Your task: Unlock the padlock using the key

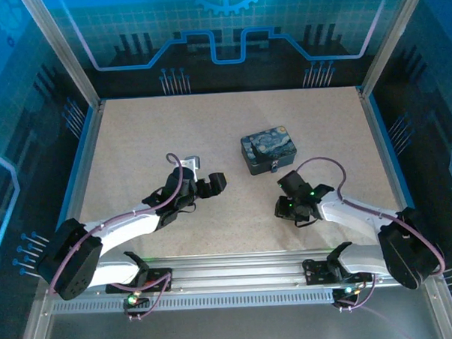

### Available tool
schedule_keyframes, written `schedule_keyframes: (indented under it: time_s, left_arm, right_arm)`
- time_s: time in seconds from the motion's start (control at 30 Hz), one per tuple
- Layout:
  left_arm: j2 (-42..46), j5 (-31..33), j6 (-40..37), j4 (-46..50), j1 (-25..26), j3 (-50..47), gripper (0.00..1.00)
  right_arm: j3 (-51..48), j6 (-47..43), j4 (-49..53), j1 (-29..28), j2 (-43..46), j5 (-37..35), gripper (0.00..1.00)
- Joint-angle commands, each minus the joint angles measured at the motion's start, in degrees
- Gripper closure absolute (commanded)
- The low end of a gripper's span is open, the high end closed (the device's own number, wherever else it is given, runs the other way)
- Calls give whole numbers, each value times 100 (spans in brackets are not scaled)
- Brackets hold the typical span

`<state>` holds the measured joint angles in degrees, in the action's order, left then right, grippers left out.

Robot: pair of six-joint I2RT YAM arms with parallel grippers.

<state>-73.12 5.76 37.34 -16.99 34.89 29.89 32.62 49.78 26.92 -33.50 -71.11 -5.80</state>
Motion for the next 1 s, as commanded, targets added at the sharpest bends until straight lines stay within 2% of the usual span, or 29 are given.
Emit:
schedule_keyframes:
  time_s: [0.0,0.4,0.97]
  left_arm:
    - [123,123,-139,-18,35,162,1]
    - [132,138,-166,20,37,160,1]
    - [123,154,-251,108,41,241,1]
  right_arm:
    - [130,91,27,-86,-85,-164,65]
    - [163,37,31,-104,-479,43,71]
    - [297,-124,57,-148,-692,-50,92]
